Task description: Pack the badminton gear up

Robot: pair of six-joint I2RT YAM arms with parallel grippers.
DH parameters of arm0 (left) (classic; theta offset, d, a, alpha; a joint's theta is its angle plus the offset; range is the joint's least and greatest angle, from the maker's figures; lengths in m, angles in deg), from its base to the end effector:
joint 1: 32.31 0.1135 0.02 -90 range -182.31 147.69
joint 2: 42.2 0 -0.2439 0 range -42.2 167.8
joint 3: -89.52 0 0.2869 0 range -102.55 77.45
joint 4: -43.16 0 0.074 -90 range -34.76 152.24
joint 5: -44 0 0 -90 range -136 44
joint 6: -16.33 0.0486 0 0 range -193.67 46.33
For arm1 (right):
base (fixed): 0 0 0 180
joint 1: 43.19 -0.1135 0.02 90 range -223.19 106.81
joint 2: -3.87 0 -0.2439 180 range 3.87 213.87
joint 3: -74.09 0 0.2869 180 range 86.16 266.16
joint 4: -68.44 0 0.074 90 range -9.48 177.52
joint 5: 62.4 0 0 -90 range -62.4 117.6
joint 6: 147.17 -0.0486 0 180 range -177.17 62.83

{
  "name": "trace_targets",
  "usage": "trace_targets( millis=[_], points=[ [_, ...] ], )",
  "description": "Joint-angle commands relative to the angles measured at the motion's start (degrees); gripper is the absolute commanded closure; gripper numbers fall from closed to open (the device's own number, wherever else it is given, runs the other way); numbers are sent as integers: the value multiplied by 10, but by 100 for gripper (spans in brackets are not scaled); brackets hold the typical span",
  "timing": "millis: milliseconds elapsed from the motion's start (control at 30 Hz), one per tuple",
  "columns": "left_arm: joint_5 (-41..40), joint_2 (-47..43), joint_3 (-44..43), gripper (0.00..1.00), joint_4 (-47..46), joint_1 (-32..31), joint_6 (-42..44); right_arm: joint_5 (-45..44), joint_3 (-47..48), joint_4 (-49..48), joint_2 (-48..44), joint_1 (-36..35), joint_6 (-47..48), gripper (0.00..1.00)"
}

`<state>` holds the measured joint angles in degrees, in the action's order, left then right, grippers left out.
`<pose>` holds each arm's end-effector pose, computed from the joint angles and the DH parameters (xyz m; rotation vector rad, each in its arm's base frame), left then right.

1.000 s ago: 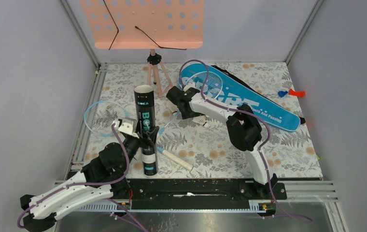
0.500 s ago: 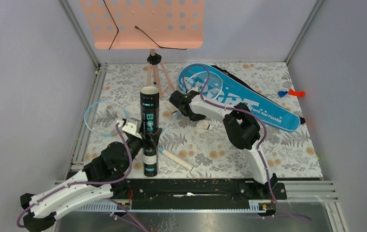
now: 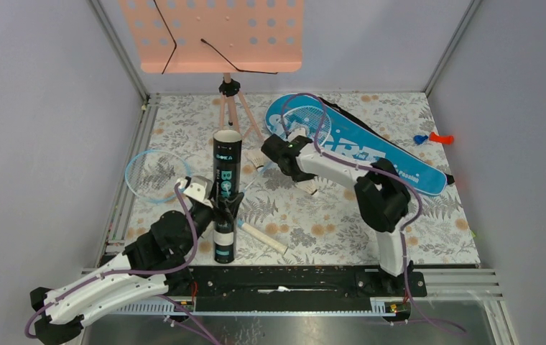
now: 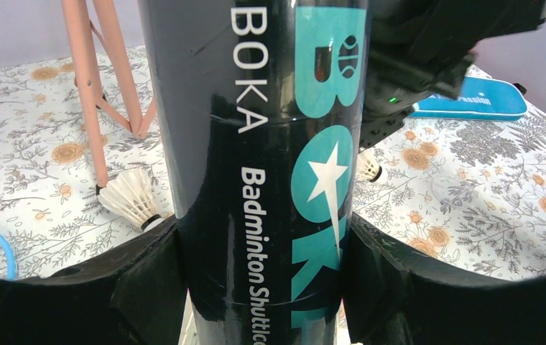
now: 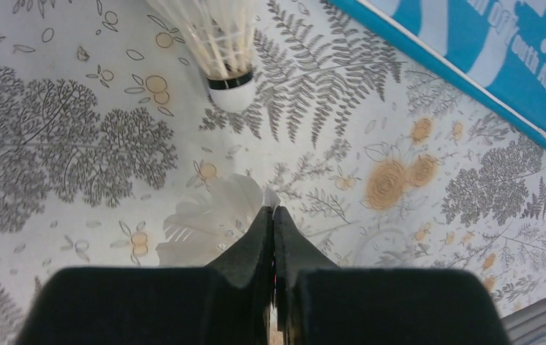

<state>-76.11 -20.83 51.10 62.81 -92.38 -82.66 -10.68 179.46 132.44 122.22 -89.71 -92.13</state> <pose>0.1125 -0.1465 0.2812 0.3152 1.6030 -0.5065 0.3251 0.2990 0.1544 -0.1532 2.4966 -0.4711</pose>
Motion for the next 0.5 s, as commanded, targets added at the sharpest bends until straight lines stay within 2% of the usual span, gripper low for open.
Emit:
trace_targets(
  millis=[0,133,267,367,467],
  points=[
    [48,-11,-11,87,-59,-1,17,0,-71,-53,-143,-6,30,100],
    [137,-2,-15,87,-70,0,48,79,-164,-140,-293,-5,84,100],
    [297,10,-5,86,-98,0,93,198,-221,-230,-455,-5,127,100],
    [406,27,9,85,-127,0,131,260,-241,-290,-577,-5,137,100],
    [469,49,8,85,-130,0,162,310,-224,-307,-639,-5,148,100]
  ],
)
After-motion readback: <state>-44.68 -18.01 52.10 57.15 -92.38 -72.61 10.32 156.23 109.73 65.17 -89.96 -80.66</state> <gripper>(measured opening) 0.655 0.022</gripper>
